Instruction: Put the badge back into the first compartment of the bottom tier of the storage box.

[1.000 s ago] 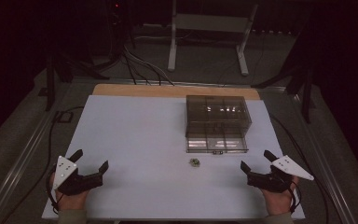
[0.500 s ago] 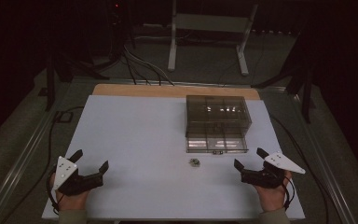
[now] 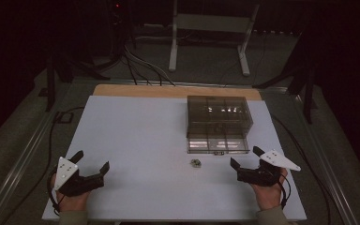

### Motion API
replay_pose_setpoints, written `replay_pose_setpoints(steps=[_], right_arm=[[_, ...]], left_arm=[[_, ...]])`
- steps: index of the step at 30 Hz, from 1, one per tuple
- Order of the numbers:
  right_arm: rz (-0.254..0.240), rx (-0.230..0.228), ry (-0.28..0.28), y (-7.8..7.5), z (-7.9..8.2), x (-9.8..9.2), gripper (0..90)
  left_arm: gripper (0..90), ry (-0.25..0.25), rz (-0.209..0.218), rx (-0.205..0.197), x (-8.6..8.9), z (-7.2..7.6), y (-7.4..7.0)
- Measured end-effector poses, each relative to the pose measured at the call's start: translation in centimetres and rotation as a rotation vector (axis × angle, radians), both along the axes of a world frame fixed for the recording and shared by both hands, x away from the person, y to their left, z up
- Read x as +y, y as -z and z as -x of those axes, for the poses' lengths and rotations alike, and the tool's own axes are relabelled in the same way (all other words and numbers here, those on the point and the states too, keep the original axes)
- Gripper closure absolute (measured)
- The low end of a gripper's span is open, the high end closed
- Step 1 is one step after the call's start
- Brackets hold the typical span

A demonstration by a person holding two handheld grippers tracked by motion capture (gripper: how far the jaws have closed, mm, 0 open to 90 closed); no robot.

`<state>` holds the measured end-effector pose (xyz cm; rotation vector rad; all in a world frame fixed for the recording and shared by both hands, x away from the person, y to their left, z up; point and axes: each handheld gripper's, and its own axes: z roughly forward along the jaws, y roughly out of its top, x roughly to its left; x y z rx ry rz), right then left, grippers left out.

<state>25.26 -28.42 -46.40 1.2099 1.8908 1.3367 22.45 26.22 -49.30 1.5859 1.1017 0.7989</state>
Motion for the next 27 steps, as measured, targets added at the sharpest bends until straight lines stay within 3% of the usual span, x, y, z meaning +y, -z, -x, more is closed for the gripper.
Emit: replay_pose_setpoints(steps=[27], right_arm=[[-0.013, 0.004, -0.055, 0.0, -1.0, 3.1, 0.1]], left_arm=[[0.7, 0.001, -0.001, 0.000, -0.1, 0.0, 0.0]])
